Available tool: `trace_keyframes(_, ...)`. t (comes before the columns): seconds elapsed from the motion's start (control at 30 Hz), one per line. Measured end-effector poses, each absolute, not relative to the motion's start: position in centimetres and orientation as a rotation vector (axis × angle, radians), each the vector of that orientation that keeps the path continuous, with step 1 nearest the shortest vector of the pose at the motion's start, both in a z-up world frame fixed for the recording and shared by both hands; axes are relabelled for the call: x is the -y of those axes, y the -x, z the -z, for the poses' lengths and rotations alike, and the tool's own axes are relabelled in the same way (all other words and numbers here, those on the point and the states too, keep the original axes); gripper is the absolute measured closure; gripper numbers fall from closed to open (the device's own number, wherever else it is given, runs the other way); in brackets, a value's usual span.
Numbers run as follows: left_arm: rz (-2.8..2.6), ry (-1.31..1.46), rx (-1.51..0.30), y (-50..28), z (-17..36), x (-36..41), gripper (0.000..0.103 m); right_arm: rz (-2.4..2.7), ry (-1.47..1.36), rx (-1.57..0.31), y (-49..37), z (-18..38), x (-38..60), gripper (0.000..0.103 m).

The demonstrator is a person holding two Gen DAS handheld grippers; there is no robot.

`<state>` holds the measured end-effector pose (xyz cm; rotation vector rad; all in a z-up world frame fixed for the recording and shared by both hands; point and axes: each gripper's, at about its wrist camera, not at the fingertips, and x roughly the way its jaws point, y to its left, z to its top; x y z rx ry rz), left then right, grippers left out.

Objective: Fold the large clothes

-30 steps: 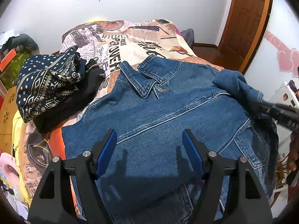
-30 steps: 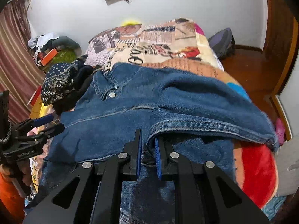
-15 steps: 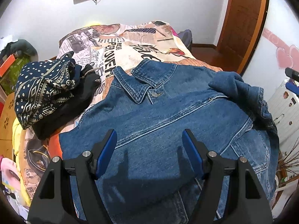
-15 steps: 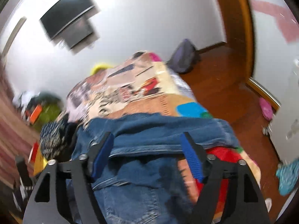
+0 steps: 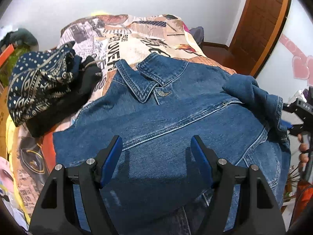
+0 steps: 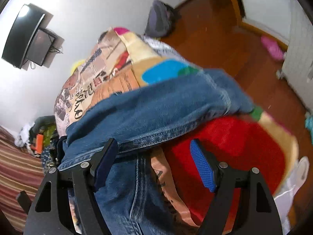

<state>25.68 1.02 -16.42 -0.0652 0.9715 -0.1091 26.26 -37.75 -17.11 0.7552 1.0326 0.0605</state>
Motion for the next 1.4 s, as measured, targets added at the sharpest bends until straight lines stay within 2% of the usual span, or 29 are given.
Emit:
trace_keyframes(0.33,0.068,0.063,-0.978,-26.0,17.2,-1.7,0.032,-0.019,-0.837,-1.001,-28.8,18.5,39.2,0.031)
trace_keyframes(0.43,0.055,0.046,-0.965,-25.8,17.0,-1.8,0.032,0.007,-0.813,-0.991,-29.3,18.3,39.2,0.054)
trace_keyframes(0.5,0.054,0.044,-0.955,-25.7,16.8,-2.0,0.032,-0.016,-0.796,-0.985,-29.6,17.8,38.9,0.08)
trace_keyframes(0.57,0.05,0.044,-0.946,-25.5,16.5,-2.2,0.032,-0.028,-0.74,-0.971,-29.7,16.6,38.0,0.088)
trace_keyframes(0.83,0.04,0.064,-0.905,-24.7,15.4,-3.6,0.032,-0.176,-0.535,-0.791,-28.6,7.5,33.4,0.091)
trace_keyframes(1.07,0.012,0.094,-0.855,-23.1,13.9,-6.1,0.032,-0.417,-0.381,-0.672,-26.9,0.8,25.5,0.093)
trace_keyframes(1.23,-0.03,0.123,-0.825,-21.7,13.1,-8.5,0.032,-0.573,-0.255,-0.699,-26.6,0.4,18.3,0.093)
trace_keyframes(1.4,-0.08,0.162,-0.804,-20.1,12.8,-11.3,0.032,-0.705,-0.078,-0.823,-25.9,4.0,10.5,0.093)
